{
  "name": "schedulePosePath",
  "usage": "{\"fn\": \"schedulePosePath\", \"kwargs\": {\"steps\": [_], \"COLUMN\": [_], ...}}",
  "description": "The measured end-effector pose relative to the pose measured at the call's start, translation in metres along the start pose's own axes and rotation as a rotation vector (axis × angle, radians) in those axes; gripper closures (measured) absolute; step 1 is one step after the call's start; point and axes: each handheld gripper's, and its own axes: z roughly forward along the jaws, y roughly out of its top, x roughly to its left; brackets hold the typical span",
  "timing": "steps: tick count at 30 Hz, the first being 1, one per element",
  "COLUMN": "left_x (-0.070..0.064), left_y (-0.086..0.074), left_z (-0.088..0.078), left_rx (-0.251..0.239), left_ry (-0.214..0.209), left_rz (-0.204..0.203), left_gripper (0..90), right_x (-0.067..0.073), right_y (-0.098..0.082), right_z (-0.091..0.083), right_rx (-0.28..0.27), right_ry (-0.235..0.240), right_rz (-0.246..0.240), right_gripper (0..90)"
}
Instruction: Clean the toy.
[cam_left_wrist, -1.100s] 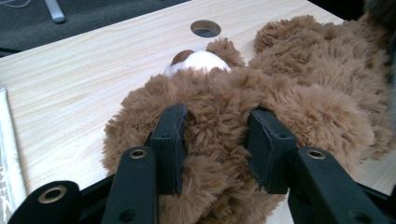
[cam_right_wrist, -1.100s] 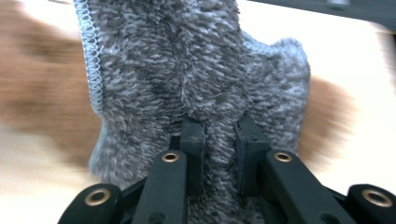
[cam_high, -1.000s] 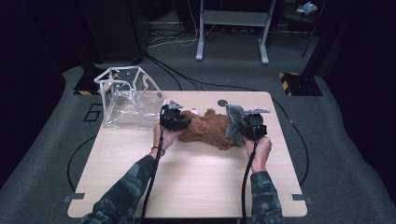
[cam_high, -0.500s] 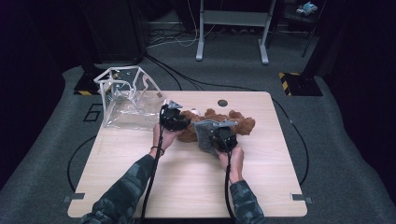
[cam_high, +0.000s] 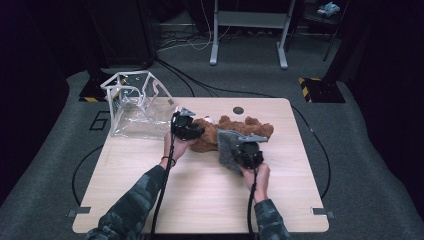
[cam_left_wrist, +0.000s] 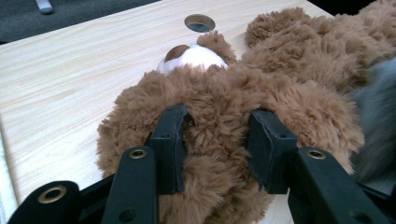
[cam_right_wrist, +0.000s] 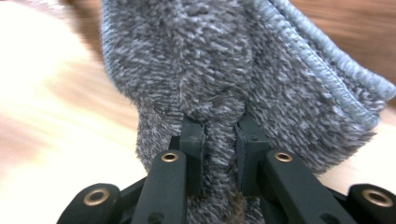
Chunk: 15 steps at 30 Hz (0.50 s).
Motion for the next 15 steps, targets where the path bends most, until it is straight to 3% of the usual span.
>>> {"fn": "schedulePosePath", "kwargs": {"steps": [2,4,6,7,12,15], "left_x": [0.0,0.0,0.001,0.001,0.002,0.001], "left_y": [0.0,-0.001,-0.001,-0.001,-0.002,-0.002], "left_z": [0.0,0.0,0.0,0.001,0.0,0.001], "left_rx": [-0.001,-0.009,-0.009,-0.014,-0.019,-0.022], "left_ry": [-0.003,-0.003,-0.004,-0.007,-0.014,-0.021], "left_rz": [-0.001,-0.008,-0.009,-0.01,-0.009,-0.011], "left_gripper": [58.0,58.1,58.0,58.0,58.0,57.9], "right_x": [0.015,0.03,0.036,0.036,0.017,-0.002], "right_y": [0.006,0.012,0.016,0.016,0.01,0.003], "right_z": [0.013,0.026,0.04,0.043,0.038,0.025], "right_rx": [0.01,0.03,0.046,0.053,0.045,0.047], "right_ry": [0.051,0.067,0.074,0.074,0.089,0.053], "right_rz": [-0.033,-0.041,-0.056,-0.038,-0.01,0.02], "right_gripper": [76.4,75.8,75.6,75.6,76.0,76.2]}}
